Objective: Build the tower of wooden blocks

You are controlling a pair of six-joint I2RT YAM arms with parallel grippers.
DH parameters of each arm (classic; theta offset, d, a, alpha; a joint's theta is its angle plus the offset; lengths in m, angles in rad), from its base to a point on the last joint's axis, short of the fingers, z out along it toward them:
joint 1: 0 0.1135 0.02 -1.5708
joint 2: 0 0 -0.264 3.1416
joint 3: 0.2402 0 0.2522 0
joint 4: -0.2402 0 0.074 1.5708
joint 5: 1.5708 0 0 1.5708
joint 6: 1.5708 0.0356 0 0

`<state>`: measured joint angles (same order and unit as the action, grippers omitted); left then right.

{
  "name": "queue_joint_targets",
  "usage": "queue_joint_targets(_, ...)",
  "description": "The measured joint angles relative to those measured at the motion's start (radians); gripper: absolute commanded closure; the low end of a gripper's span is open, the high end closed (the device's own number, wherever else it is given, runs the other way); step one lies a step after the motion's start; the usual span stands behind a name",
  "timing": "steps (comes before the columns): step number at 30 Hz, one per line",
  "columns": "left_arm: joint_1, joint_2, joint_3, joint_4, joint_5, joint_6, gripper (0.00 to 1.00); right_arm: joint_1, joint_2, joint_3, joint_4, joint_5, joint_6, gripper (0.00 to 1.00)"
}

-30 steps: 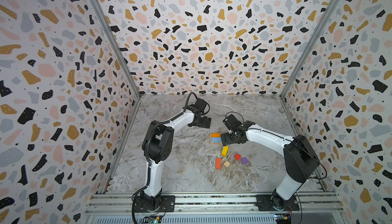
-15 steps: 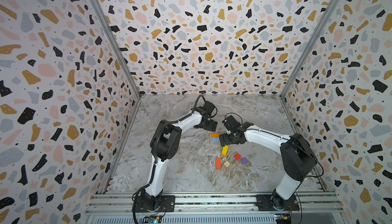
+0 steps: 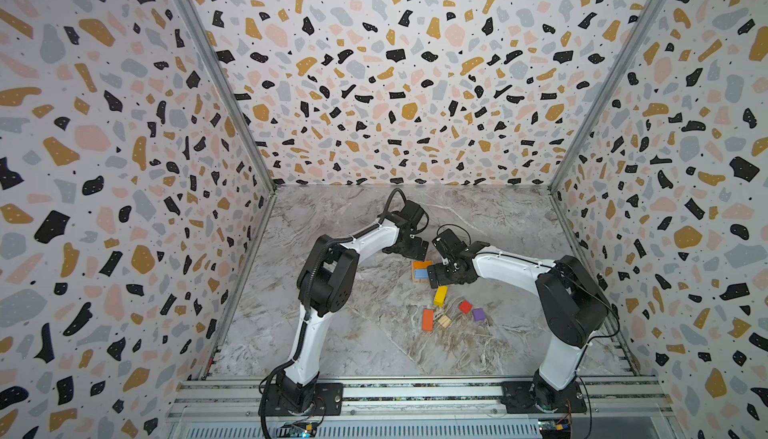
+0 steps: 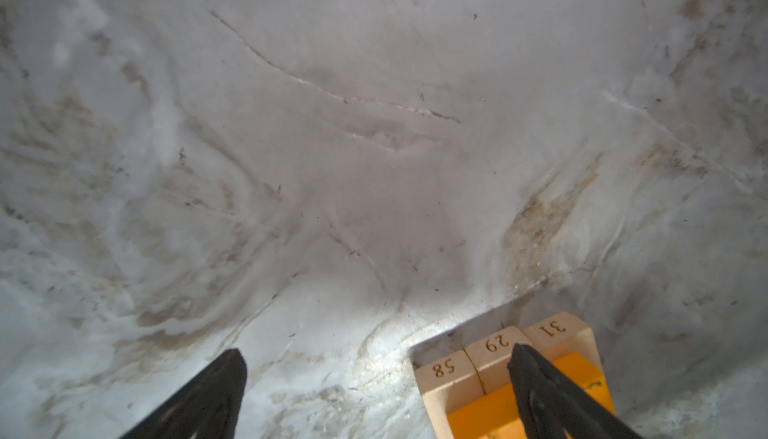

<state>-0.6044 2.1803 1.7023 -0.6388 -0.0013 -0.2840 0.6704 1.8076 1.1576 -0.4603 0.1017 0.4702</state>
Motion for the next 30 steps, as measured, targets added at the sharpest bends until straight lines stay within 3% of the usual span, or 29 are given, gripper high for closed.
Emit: queue_joint_targets(30, -0.009, 0.008, 0.017, -0.005, 0.004, 0.000, 0.00, 0.000, 0.004, 0.005, 0.009, 0.000, 0.004, 0.01)
